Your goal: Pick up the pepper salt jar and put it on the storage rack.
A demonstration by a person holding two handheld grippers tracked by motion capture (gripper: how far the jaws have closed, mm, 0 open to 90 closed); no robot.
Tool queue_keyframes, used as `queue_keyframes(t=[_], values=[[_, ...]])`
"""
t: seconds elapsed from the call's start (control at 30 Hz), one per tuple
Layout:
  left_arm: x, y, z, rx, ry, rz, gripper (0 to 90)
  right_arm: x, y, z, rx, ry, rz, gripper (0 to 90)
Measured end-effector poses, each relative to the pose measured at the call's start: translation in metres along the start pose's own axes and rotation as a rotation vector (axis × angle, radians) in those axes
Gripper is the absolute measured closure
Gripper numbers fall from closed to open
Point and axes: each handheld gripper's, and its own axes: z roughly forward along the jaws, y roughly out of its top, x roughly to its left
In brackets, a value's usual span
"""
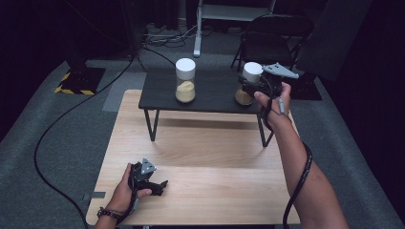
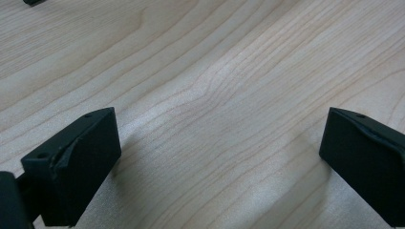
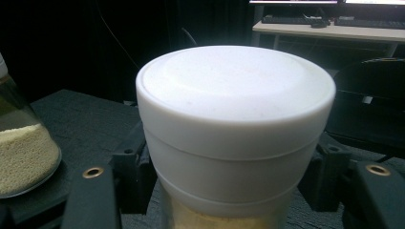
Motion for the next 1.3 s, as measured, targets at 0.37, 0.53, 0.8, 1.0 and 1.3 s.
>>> queue_keyframes(t=[0.37,0.53,0.8,1.0,1.3], values=[[0.0,0.0,0.0,0.0,-0.001,0.001,0.5,-0.002,0.0,0.001,0.01,-0.005,-0.034,26.9],[0.0,0.0,0.0,0.0,-0.001,0.002,0.5,-0.001,-0.003,0.002,0.01,-0.02,-0.041,16.7],[0.0,0.0,0.0,0.0,-0.001,0.002,0.5,-0.003,-0.004,0.003,0.026,-0.005,-0.052,4.0],[0.0,0.0,0.0,0.0,-0.001,0.002,0.5,0.0,-0.005,0.003,0.03,-0.024,-0.059,3.7],[0.001,0.0,0.0,0.0,-0.002,0.003,0.5,0.006,-0.015,-0.006,-0.024,-0.045,-0.097,3.0]])
